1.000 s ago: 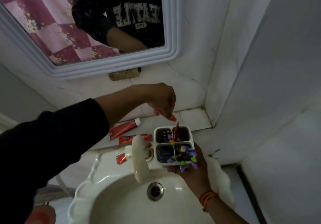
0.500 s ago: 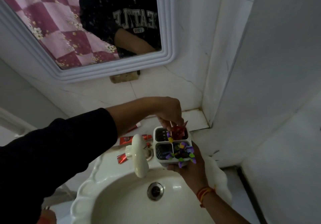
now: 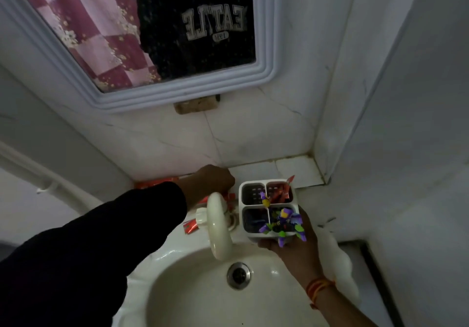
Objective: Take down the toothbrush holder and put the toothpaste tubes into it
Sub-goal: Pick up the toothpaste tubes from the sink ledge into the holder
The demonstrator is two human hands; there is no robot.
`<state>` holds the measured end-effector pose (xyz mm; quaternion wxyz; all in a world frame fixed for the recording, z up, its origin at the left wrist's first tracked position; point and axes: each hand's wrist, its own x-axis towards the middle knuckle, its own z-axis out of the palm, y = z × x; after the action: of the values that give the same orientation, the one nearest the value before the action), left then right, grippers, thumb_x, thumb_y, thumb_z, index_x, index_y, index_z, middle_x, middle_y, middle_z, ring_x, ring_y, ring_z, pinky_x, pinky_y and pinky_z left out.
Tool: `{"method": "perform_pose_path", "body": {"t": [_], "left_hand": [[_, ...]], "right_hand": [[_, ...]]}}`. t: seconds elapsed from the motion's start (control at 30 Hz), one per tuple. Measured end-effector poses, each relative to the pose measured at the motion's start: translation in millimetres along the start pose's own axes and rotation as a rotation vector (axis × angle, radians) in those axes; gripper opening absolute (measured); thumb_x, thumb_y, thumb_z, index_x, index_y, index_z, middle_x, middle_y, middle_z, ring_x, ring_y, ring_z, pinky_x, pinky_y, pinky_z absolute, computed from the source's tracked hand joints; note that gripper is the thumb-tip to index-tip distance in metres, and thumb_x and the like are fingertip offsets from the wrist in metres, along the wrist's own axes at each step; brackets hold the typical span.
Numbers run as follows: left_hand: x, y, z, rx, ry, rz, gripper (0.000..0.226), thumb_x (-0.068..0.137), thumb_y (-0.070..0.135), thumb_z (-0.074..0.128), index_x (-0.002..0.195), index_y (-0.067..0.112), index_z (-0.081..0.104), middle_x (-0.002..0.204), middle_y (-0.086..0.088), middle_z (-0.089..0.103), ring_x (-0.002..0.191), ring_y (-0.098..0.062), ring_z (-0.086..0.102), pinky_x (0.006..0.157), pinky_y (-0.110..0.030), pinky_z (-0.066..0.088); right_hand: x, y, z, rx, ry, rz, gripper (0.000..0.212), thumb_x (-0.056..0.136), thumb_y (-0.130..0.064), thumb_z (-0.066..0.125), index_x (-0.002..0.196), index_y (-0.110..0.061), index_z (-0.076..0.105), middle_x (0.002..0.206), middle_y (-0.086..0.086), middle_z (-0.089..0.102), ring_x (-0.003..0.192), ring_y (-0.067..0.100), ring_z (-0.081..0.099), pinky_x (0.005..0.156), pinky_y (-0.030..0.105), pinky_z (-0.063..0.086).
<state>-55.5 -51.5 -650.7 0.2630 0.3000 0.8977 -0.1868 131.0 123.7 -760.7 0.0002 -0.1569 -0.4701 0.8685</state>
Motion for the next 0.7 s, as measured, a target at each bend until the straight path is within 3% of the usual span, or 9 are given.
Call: {"method": "perform_pose_path", "body": {"t": [0.1, 0.17, 0.27, 0.33, 0.43, 0.53, 0.6, 0.63, 0.7], "left_hand": [[5.2, -5.7, -7.7, -0.139, 0.028, 0.046, 0.030, 0.096, 0.030, 0.058, 0.114, 0.008, 0.065, 0.113, -0.014, 0.065, 0.098, -0.026, 0.063, 0.081, -0.031, 0.049], [2.1, -6.5, -28.5, -0.251, 0.135, 0.114, 0.034, 0.099, 0.032, 0.056, 0.122, 0.008, 0.063, 0.114, -0.017, 0.060, 0.088, -0.021, 0.054, 0.077, -0.030, 0.042], [-22.7, -0.6, -74.3, -0.280, 0.155, 0.191, 0.037, 0.095, 0.030, 0.064, 0.129, 0.016, 0.065, 0.109, -0.009, 0.069, 0.080, -0.017, 0.063, 0.078, -0.033, 0.053], [-48.4, 10.0, -106.6, -0.260, 0.047, 0.184, 0.033, 0.086, 0.032, 0.077, 0.117, 0.020, 0.072, 0.098, 0.002, 0.077, 0.067, -0.009, 0.073, 0.072, -0.028, 0.060], [-78.4, 34.9, -133.8, -0.164, -0.052, 0.150, 0.029, 0.074, 0.034, 0.086, 0.096, 0.018, 0.075, 0.084, 0.002, 0.080, 0.062, -0.005, 0.076, 0.063, -0.019, 0.056], [-82.2, 66.5, -119.1, -0.062, -0.163, 0.140, 0.023, 0.076, 0.029, 0.085, 0.082, 0.010, 0.074, 0.073, -0.003, 0.078, 0.069, -0.012, 0.077, 0.075, -0.028, 0.063], [-78.6, 81.0, -101.1, -0.093, -0.216, 0.131, 0.022, 0.081, 0.021, 0.081, 0.071, 0.010, 0.065, 0.066, -0.002, 0.072, 0.073, -0.017, 0.077, 0.082, -0.032, 0.063], [-74.8, 82.0, -94.2, -0.158, -0.231, 0.114, 0.020, 0.085, 0.020, 0.077, 0.074, 0.009, 0.064, 0.067, -0.002, 0.071, 0.075, -0.019, 0.077, 0.083, -0.032, 0.062], [-75.0, 73.2, -92.7, -0.362, -0.266, 0.062, 0.022, 0.093, 0.021, 0.068, 0.094, 0.000, 0.070, 0.077, -0.004, 0.075, 0.075, -0.020, 0.077, 0.078, -0.029, 0.061]], "right_hand": [[1.8, -0.7, 2.8, 0.016, 0.034, -0.015, 0.077, 0.063, -0.012, 0.097, 0.129, -0.006, 0.058, 0.124, 0.024, 0.069, 0.099, 0.046, 0.074, 0.074, 0.078, 0.054], [0.8, -1.4, 3.5, 0.037, 0.040, 0.001, 0.075, 0.063, -0.014, 0.096, 0.128, -0.008, 0.059, 0.127, 0.026, 0.066, 0.099, 0.047, 0.074, 0.078, 0.082, 0.049], [0.1, 0.5, 0.8, -0.082, 0.051, -0.045, 0.059, 0.068, -0.004, 0.091, 0.118, -0.023, 0.068, 0.128, 0.021, 0.068, 0.100, 0.040, 0.075, 0.074, 0.076, 0.056], [-1.2, -3.1, 2.4, -0.208, 0.066, -0.068, 0.082, 0.047, -0.033, 0.104, 0.120, -0.028, 0.068, 0.125, 0.010, 0.071, 0.108, 0.038, 0.073, 0.074, 0.070, 0.060], [-2.8, -2.0, -0.7, -0.422, 0.113, -0.117, 0.105, 0.044, -0.039, 0.105, 0.136, -0.022, 0.057, 0.135, 0.010, 0.064, 0.122, 0.040, 0.065, 0.080, 0.071, 0.059], [-4.9, -4.6, 4.2, -0.608, 0.102, -0.139, 0.099, 0.046, -0.023, 0.106, 0.131, -0.026, 0.057, 0.127, 0.003, 0.068, 0.120, 0.017, 0.068, 0.086, 0.050, 0.066], [-0.9, -0.9, -0.3, -0.657, 0.109, -0.121, 0.083, 0.054, 0.003, 0.101, 0.122, -0.021, 0.059, 0.114, -0.005, 0.069, 0.106, -0.010, 0.068, 0.078, 0.013, 0.063], [0.0, -0.6, -0.5, -0.655, 0.097, -0.082, 0.074, 0.062, 0.009, 0.096, 0.121, -0.014, 0.059, 0.112, -0.006, 0.068, 0.101, -0.015, 0.068, 0.069, 0.000, 0.056], [0.4, 3.9, -1.3, -0.707, 0.079, 0.033, 0.071, 0.071, -0.014, 0.096, 0.131, -0.004, 0.060, 0.117, 0.001, 0.071, 0.107, 0.001, 0.072, 0.063, -0.008, 0.048]]}}
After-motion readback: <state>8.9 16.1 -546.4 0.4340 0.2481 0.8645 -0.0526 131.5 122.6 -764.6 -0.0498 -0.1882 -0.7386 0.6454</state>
